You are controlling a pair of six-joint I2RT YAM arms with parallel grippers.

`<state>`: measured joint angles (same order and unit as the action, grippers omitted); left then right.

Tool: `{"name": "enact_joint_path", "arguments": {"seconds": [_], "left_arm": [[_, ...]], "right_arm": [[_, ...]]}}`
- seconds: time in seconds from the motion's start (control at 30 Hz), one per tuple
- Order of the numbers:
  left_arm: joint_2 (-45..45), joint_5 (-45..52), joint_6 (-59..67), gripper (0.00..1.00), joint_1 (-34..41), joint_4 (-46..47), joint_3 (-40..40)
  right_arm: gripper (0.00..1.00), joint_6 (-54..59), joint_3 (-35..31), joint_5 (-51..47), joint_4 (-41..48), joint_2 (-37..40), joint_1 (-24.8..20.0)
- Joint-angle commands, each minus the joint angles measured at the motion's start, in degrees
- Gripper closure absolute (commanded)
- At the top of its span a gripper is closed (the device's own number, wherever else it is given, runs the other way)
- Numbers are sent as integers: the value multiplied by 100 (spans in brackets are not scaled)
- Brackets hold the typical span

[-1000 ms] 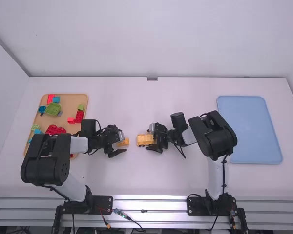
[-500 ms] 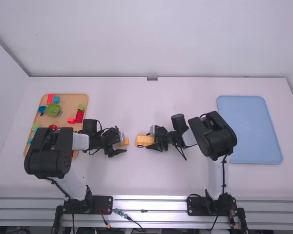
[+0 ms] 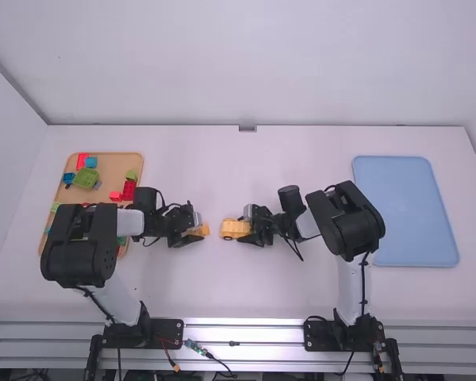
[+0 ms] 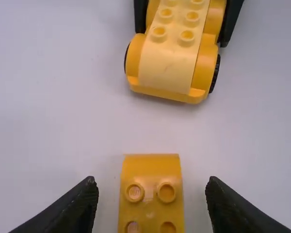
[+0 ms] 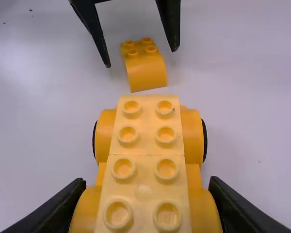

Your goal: Assemble lego blocks to make yellow taxi

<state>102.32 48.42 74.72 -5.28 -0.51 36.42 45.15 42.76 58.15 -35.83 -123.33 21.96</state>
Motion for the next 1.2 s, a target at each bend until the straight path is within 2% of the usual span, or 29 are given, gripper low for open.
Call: {"name": "enact_joint_path", "arguments": {"seconds": [0.0,0.27,0.57,0.7,0.87,0.93,1.07,1.17], "left_arm": [[105,151,90,46,-85,9,22],[105,487,87,50,-310,-634,-369],[147,772,70,48,-341,-750,-376],[372,774,-41,48,-339,-664,-170],[650,817,328,48,-339,-98,155],[685,809,503,51,-337,133,264],[687,772,479,52,-330,282,367],[687,772,479,63,-328,260,337]], "right_arm": [[43,-35,-37,79,17,-102,15],[43,-35,-37,94,20,-102,15],[42,-35,-35,103,20,-102,17],[42,-35,-37,107,17,-102,15],[42,-35,-35,103,20,-102,15],[42,-35,-35,101,20,-102,15],[42,-35,-35,101,15,-102,17],[42,-35,-35,101,9,-102,15]]}}
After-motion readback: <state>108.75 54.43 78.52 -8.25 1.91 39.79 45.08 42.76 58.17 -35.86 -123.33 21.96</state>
